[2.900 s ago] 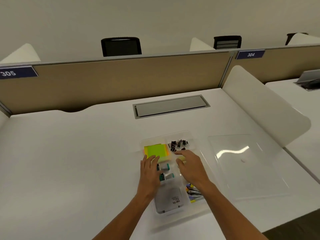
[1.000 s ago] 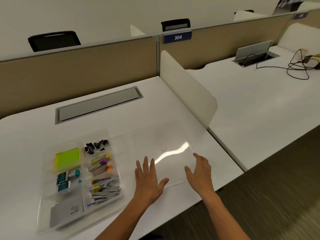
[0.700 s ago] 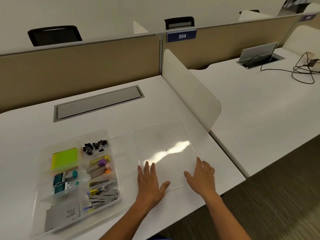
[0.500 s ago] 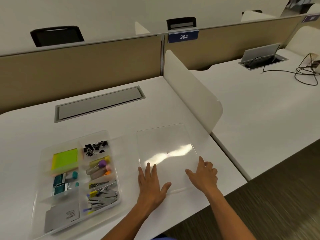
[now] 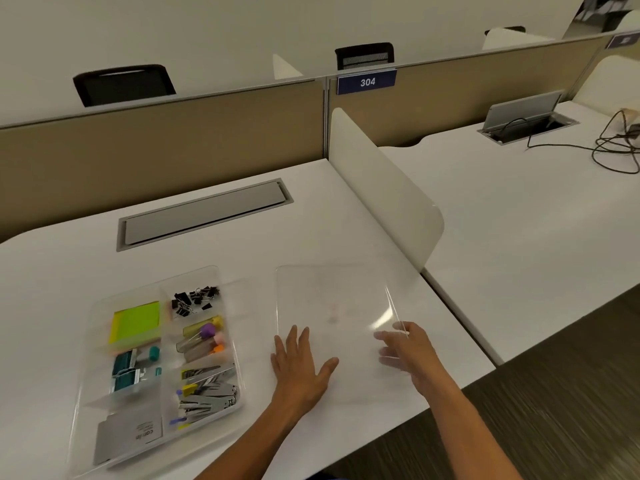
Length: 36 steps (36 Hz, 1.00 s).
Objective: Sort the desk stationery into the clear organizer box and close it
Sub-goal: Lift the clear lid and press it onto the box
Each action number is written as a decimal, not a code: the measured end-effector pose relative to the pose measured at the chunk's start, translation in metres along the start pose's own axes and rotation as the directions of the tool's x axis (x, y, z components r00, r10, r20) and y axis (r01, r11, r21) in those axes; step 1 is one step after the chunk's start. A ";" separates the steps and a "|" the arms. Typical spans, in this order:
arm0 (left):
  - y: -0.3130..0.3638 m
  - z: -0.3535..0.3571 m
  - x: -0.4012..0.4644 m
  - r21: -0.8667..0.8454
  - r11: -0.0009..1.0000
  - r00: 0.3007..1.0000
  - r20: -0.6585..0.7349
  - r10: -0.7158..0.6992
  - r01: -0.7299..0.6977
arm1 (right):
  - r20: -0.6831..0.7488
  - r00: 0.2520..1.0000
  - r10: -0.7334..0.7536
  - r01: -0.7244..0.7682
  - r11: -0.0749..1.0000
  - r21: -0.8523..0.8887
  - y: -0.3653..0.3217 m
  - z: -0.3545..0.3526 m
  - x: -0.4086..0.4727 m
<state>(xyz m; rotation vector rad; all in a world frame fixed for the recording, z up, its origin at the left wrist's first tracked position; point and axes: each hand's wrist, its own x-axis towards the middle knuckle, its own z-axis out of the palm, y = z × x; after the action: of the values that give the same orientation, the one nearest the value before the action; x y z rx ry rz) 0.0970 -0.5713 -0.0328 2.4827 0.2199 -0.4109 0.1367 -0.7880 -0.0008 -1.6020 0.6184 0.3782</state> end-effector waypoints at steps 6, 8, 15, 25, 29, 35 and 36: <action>0.018 -0.011 -0.003 -0.053 0.998 0.999 -0.024 0.042 -0.044 | 0.141 0.988 -0.066 0.048 0.990 0.130 -0.011 0.003 -0.020; 0.026 -0.018 -0.006 -0.119 0.990 0.996 -0.051 0.068 -0.074 | 0.159 0.979 -0.125 0.100 0.983 0.156 -0.016 0.004 -0.028; 0.073 -0.055 -0.030 -0.424 0.883 0.976 -0.165 0.144 -0.202 | 0.191 0.905 -0.381 0.373 0.925 0.075 -0.038 0.020 -0.069; 0.111 -0.112 -0.079 -0.719 0.587 0.927 -0.315 0.201 -0.372 | 0.213 0.634 -0.743 0.772 0.622 -0.132 -0.047 0.067 -0.142; 0.110 -0.125 -0.094 -0.735 0.519 0.895 -0.413 0.168 -0.437 | 0.212 0.511 -0.833 0.860 0.492 -0.139 -0.044 0.092 -0.163; 0.093 -0.137 -0.107 -0.741 0.465 0.865 -0.485 0.126 -0.483 | 0.326 0.507 -0.798 0.862 0.465 -0.203 -0.037 0.109 -0.178; 0.089 -0.140 -0.108 -0.751 0.451 0.866 -0.484 0.121 -0.483 | 0.374 0.487 -0.789 0.872 0.413 -0.265 -0.033 0.110 -0.178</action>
<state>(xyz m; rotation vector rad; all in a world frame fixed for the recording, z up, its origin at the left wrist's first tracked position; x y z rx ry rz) 0.0511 -0.5659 0.1599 1.4855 0.0687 0.3071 0.0260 -0.6486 0.1143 -2.0463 -0.5336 -0.1291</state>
